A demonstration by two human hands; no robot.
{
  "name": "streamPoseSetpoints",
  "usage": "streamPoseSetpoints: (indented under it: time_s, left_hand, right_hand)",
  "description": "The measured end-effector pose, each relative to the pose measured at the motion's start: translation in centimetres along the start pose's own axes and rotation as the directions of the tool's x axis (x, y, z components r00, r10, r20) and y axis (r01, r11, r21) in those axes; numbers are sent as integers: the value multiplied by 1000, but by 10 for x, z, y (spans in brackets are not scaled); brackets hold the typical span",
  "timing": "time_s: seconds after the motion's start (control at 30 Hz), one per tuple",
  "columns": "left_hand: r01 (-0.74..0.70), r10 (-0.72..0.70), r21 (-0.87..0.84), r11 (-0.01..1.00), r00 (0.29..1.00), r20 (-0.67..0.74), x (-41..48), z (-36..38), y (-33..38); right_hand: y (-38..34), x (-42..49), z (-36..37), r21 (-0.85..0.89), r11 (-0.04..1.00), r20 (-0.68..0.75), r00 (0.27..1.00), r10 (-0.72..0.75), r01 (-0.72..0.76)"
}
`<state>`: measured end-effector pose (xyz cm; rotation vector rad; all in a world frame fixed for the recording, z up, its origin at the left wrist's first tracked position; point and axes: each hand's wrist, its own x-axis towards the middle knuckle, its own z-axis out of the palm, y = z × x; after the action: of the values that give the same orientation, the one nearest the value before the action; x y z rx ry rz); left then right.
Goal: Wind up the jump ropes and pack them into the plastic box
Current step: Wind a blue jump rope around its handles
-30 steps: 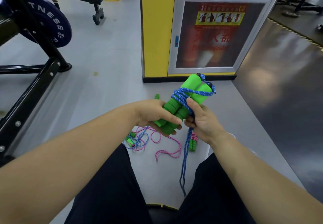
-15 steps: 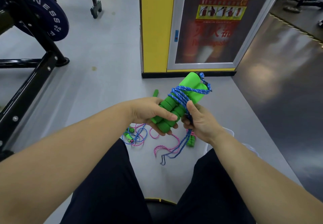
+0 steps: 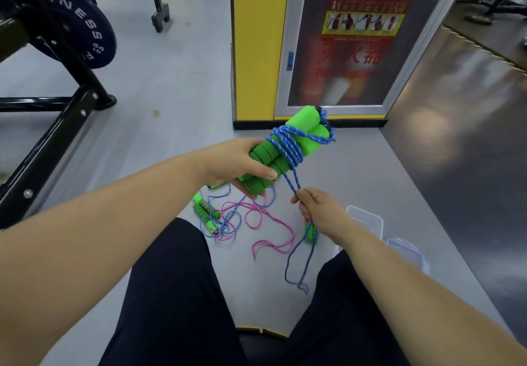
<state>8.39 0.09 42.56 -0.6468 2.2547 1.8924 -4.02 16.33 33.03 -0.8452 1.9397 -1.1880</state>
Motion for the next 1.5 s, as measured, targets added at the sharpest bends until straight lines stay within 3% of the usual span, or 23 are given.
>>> streamPoseSetpoints:
  time_s: [0.13, 0.27, 0.43, 0.5, 0.53, 0.57, 0.63, 0.73, 0.8, 0.87, 0.93, 1.0, 1.07, 1.2, 1.27, 1.3, 1.37, 1.43, 1.5]
  left_hand:
    - [-2, 30, -120, 993, 973, 231, -8, 4, -2]
    - [-16, 46, -126, 992, 971, 234, -5, 7, -6]
    - [-21, 20, -68, 997, 1000, -21, 1, -6, -10]
    - [19, -7, 61, 998, 981, -193, 6, -15, -12]
    - [54, 9, 209, 976, 957, -291, 8, -20, -12]
    - [121, 47, 415, 902, 927, -373, 10, -24, -12]
    - [289, 140, 748, 597, 881, -451, 13, -26, -11]
    - [373, 169, 904, 207, 897, -409, 15, -16, -14]
    - [303, 168, 953, 18, 939, -301, 16, -3, -18]
    - [202, 182, 975, -88, 966, -183, 15, 11, -19]
    - [24, 160, 982, -185, 987, 6, 15, 23, -20]
    - [-160, 133, 959, -235, 972, 195, 11, 32, -21]
    - [-240, 182, 965, -104, 950, 255, 5, 35, -20]
    - [-215, 330, 912, 348, 939, 96, -8, 30, -14]
    - [-214, 342, 817, 535, 939, 22, -10, 26, -18]
    - [-220, 332, 747, 628, 943, -2, -12, 25, -20]
    - [-223, 316, 615, 756, 948, -46, -11, 24, -24]
    - [-186, 289, 524, 831, 950, -121, -8, 24, -27]
    - [-114, 217, 405, 907, 951, -219, -1, 21, -28]
  right_hand:
    - [10, 5, -16, -218, 971, -123, 985, -124, 95]
    - [16, 3, -16, -152, 985, -98, 990, -101, 85]
    - [12, -12, -19, -285, 954, 3, 995, -96, 93]
    - [7, -19, -18, -422, 902, 82, 994, -66, 95]
    - [0, -22, -16, -512, 851, 132, 989, -60, 120]
    - [-8, -25, -14, -603, 781, 183, 981, -63, 162]
    - [-35, -33, -11, -682, 683, 287, 955, -78, 260]
    - [-97, -48, -18, -529, 785, 352, 925, -143, 322]
    - [-129, -46, -31, -480, 791, 286, 920, -267, 379]
    - [-146, -32, -48, -602, 661, 229, 890, -394, 448]
    - [-152, -12, -63, -694, 565, 235, 882, -409, 447]
    - [-148, 5, -76, -680, 584, 259, 890, -375, 443]
    - [-132, 18, -82, -598, 698, 240, 919, -313, 394]
    - [-67, 19, -78, -311, 946, 124, 991, -56, 93]
    - [-34, 11, -66, -105, 990, 70, 993, 99, -91]
    - [-21, 5, -58, -103, 982, 47, 986, 163, -157]
    - [-9, -3, -37, -153, 973, 103, 977, 188, -172]
    - [-1, -7, -19, -103, 992, 194, 977, 93, -74]
    - [1, -10, -11, -116, 992, 197, 978, 64, -42]
